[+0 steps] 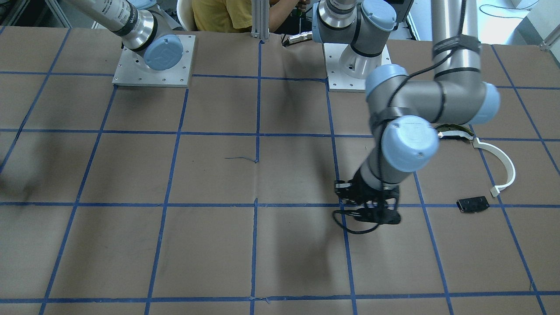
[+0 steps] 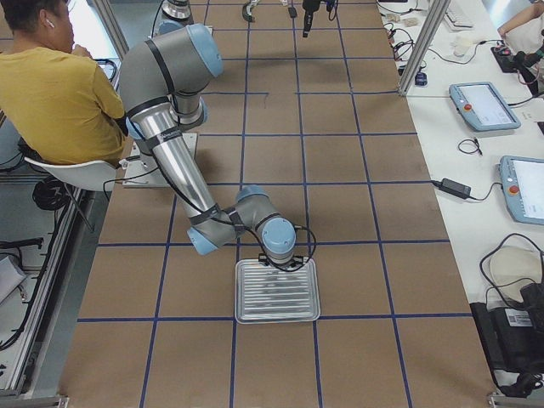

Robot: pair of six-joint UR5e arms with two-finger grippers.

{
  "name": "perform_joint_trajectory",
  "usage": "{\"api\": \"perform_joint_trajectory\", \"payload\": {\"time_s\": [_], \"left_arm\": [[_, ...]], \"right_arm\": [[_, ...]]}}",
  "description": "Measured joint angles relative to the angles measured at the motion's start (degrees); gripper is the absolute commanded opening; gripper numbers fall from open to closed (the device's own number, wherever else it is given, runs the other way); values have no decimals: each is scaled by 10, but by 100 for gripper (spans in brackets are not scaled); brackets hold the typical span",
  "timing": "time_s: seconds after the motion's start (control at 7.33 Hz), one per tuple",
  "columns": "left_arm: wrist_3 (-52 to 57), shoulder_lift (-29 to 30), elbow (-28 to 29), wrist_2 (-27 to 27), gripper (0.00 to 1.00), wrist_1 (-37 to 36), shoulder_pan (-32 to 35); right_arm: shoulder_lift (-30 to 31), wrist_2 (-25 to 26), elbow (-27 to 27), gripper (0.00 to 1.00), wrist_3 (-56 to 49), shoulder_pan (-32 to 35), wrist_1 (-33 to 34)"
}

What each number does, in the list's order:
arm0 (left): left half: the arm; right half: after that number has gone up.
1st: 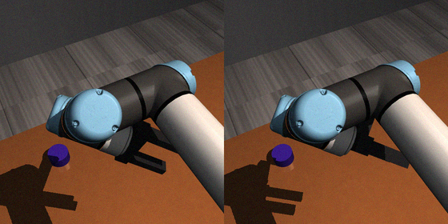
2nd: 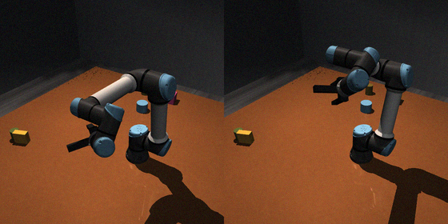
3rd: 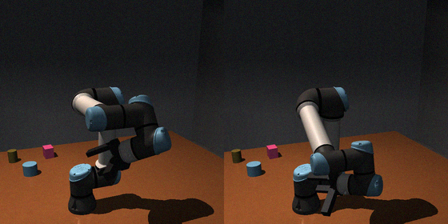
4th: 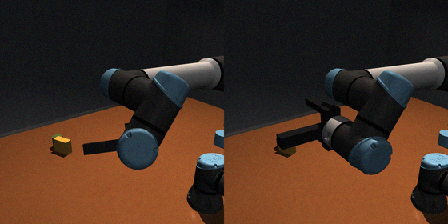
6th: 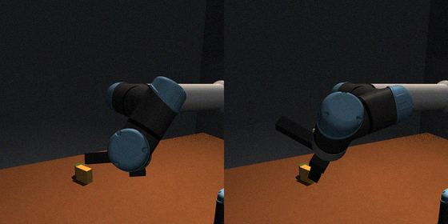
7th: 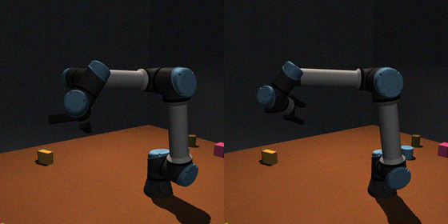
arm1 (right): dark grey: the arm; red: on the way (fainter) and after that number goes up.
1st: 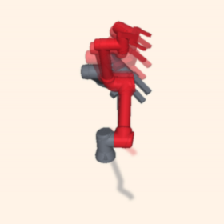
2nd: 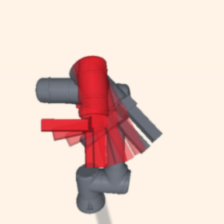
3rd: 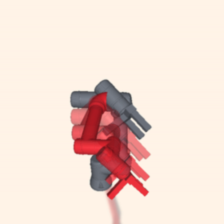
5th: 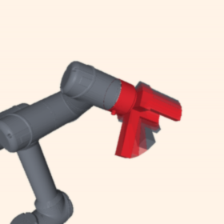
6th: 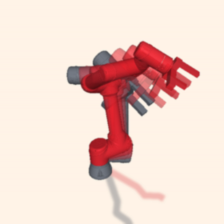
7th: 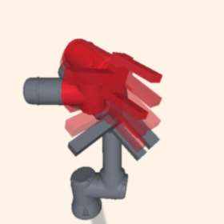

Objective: Place bearing gear from tray to pile

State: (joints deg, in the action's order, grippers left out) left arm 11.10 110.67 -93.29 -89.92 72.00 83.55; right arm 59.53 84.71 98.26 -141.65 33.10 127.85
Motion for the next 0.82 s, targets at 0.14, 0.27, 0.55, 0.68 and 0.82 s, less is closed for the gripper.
{"api": "perform_joint_trajectory", "payload": {"time_s": [0.14,0.27,0.55,0.68,0.82], "left_arm": [[51,-8,-3,-2,0,11,-62],[95,-12,-8,-5,0,19,-121],[212,-3,-22,-17,0,21,-235],[255,3,-33,-25,0,19,-283],[282,8,-44,-31,0,17,-320]], "right_arm": [[11,1,0,6,6,11,0],[29,2,0,6,27,22,-5],[84,5,4,9,128,77,-61],[114,5,17,9,205,129,-98],[144,3,49,9,303,193,-114]]}}
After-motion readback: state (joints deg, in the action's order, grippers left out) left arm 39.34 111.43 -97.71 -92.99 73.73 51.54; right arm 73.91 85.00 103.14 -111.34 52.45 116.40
